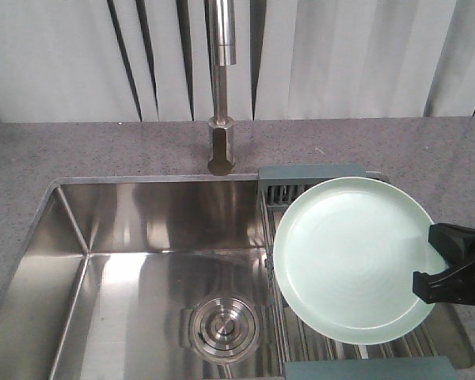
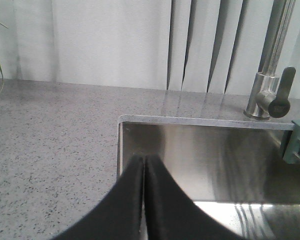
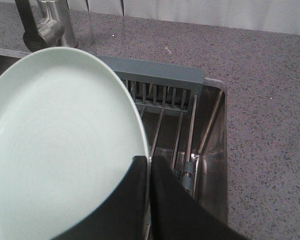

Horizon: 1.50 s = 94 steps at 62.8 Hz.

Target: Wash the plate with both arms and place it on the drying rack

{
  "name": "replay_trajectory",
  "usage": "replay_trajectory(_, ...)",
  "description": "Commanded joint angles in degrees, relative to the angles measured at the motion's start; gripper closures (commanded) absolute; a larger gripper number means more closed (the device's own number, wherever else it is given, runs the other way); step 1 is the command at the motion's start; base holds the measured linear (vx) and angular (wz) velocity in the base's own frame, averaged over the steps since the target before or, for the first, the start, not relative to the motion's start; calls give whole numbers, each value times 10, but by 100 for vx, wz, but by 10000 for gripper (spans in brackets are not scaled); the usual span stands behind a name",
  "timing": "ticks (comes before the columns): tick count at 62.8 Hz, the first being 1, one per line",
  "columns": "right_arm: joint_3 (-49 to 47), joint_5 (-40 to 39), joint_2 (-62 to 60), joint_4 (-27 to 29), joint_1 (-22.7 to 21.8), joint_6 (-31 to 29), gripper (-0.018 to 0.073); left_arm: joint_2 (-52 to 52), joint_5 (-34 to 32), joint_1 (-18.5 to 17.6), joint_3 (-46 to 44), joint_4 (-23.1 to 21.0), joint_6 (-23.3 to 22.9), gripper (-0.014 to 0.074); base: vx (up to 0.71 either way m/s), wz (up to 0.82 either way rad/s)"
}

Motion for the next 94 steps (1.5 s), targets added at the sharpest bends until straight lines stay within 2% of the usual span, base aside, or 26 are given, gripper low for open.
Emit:
replay_trajectory(1,-17,-44,-6,-2,-2,-4,568,-9,-43,-1,9,-4,-5,602,0,0)
replay_trajectory(18,-17,-44,-6,-2,-2,-4,568,-9,-34,-1,7,-4,10,603,0,0)
replay_trajectory(28,-17,-45,-6,-2,-2,-4,568,-8,20,-1,7,-5,-24,601,0,0)
replay_trajectory(36,-17,-45,-6,-2,-2,-4,568,-8,8,-1,-7,-4,-57,601,0,0)
replay_trajectory(48,-17,-45,-6,-2,-2,-4,568,7,-20,-1,-72,2,-51,601,0,0)
replay_trajectory(55,-17,-45,-6,-2,-2,-4,568,53,-19,-1,-114,2,-26,601,0,0)
replay_trajectory(69,-17,-44,-6,-2,-2,-4,568,211,4,-1,-220,2,26,601,0,0)
replay_trajectory(79,-17,-44,-6,-2,-2,-4,568,320,8,-1,-283,1,33,601,0,0)
replay_trajectory(82,-17,-44,-6,-2,-2,-4,568,348,20,-1,-300,1,37,601,0,0)
replay_trajectory(92,-17,-44,-6,-2,-2,-4,568,433,79,-1,-359,0,99,601,0,0)
replay_trajectory(94,-17,-44,-6,-2,-2,-4,568,445,83,-1,-366,0,99,601,0,0)
